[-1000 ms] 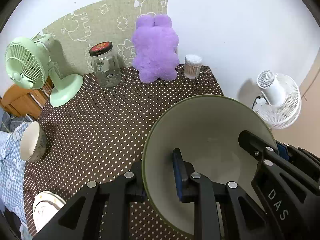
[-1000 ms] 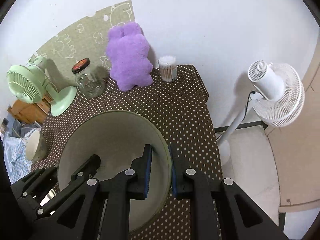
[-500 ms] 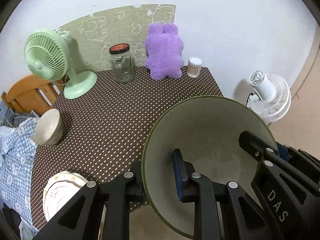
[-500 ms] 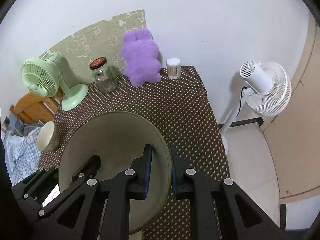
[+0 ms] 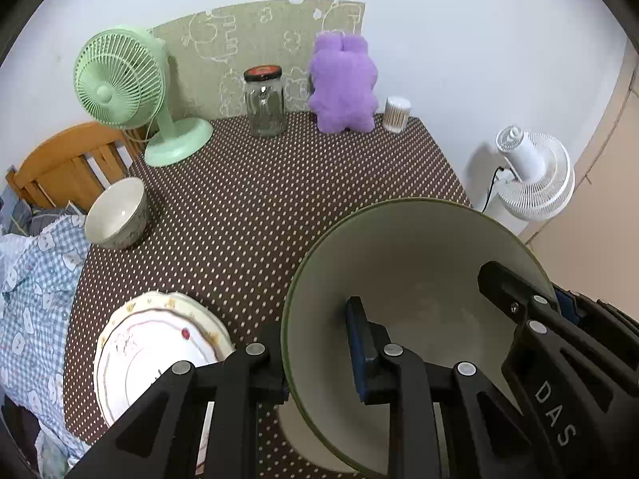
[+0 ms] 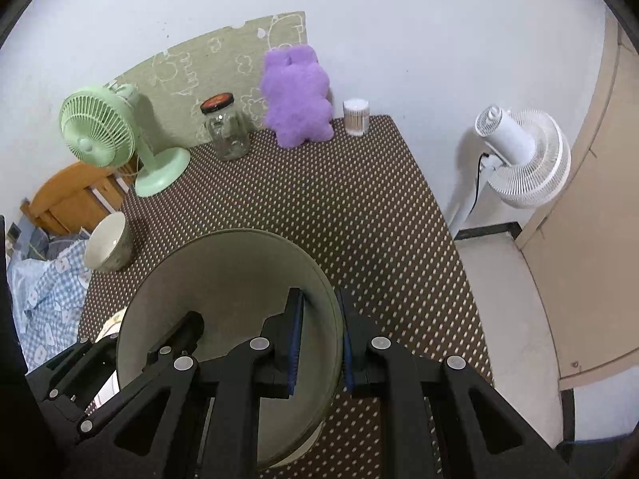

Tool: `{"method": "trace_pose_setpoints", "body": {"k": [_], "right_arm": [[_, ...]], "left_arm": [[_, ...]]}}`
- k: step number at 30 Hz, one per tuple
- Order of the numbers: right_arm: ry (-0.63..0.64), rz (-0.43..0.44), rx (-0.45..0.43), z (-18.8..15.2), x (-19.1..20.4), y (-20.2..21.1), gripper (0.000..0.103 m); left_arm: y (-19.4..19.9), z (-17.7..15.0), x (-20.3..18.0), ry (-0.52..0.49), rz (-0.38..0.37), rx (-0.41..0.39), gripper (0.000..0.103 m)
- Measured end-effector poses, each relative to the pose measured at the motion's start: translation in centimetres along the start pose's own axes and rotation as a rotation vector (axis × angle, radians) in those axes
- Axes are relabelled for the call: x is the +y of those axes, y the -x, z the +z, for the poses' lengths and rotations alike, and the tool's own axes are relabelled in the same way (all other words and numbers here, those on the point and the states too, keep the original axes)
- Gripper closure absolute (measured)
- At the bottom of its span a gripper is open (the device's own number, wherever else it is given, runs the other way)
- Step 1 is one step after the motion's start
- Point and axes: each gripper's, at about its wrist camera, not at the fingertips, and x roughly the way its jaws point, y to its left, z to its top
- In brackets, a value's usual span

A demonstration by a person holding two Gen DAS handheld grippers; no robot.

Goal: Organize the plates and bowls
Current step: 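Lift the grey-green bowl with both grippers and carry it toward the plate stack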

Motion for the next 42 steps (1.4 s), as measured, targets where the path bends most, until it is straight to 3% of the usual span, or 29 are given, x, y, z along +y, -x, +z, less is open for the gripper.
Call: {"method": "trace_pose_setpoints", "body": {"k": [19,42], "right_arm": [[-0.017,-0.038,0.106,-5.6,2.1,-3.0,0.083],[0.011,-0.102,0.173,-6.8,2.4,-5.8,0.083]], "left_arm": [[-2.9,-5.2,2.5,-0.021,-0.007,0.075,0.082],[-6.0,-6.6,2.8,0.001,-0.049,0.171,0.08]]}}
